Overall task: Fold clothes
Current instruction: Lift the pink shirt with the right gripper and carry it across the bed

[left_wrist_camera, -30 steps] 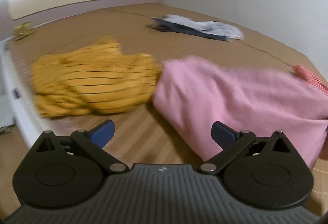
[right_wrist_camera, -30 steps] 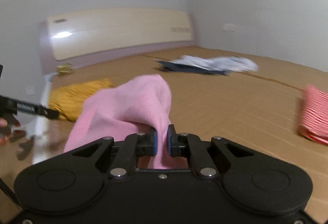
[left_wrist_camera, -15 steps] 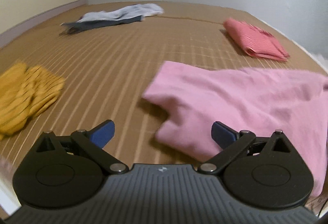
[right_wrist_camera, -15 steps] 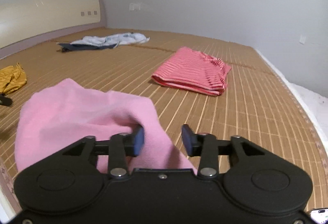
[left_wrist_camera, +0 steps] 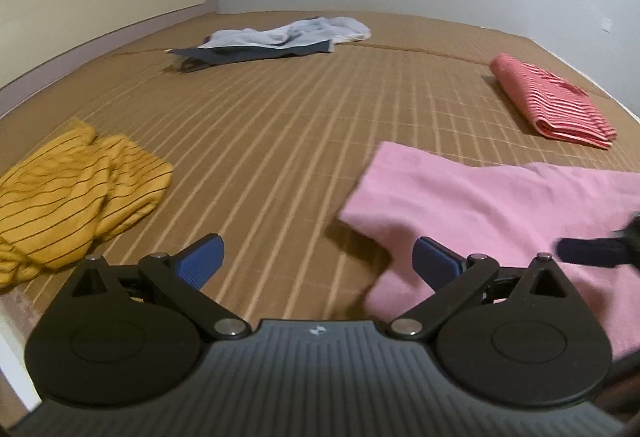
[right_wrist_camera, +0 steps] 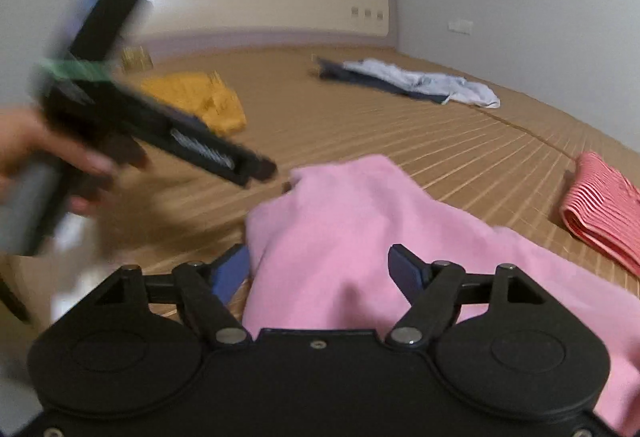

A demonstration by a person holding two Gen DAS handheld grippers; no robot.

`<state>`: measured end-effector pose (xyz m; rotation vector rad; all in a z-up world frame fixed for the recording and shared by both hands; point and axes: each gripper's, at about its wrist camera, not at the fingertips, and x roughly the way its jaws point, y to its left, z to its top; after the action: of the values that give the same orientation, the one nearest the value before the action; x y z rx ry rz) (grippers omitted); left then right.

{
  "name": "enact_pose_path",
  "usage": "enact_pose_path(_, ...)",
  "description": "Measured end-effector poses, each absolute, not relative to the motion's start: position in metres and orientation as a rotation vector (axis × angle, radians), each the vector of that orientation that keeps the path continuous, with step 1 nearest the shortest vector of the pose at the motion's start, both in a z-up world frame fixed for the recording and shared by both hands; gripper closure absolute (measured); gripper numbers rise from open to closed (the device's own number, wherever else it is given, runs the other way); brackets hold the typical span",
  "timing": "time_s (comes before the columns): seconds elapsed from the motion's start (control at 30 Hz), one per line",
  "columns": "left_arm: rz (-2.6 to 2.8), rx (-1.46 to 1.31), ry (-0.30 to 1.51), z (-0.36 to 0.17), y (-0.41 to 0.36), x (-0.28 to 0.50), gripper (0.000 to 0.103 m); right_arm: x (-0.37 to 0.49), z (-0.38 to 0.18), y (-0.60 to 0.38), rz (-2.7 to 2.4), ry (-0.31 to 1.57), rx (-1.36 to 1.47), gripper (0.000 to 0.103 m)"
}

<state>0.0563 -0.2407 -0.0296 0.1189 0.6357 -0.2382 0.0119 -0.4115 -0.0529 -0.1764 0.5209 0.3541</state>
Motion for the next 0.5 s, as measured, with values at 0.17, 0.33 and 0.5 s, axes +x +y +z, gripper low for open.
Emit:
enact_pose_path(0.17,-0.217,0.104,0.632,-0.023,-0.225,0.051,0.001,0.041,-0.085,-0.381,0.321,0.598,-0.254,0.039)
enact_pose_path(0.33,-0.128,0.036,0.577,-0.013,-0.206,0.044,0.001,0.04,-0.078,-0.385,0.379,0.558,-0.196,0.087)
enact_pose_path(0.5,-0.081,-0.094,0.504,0.0,-0.175,0.032,0.0,0.006,-0.016,-0.425,0.573,0.395,0.133,0.088)
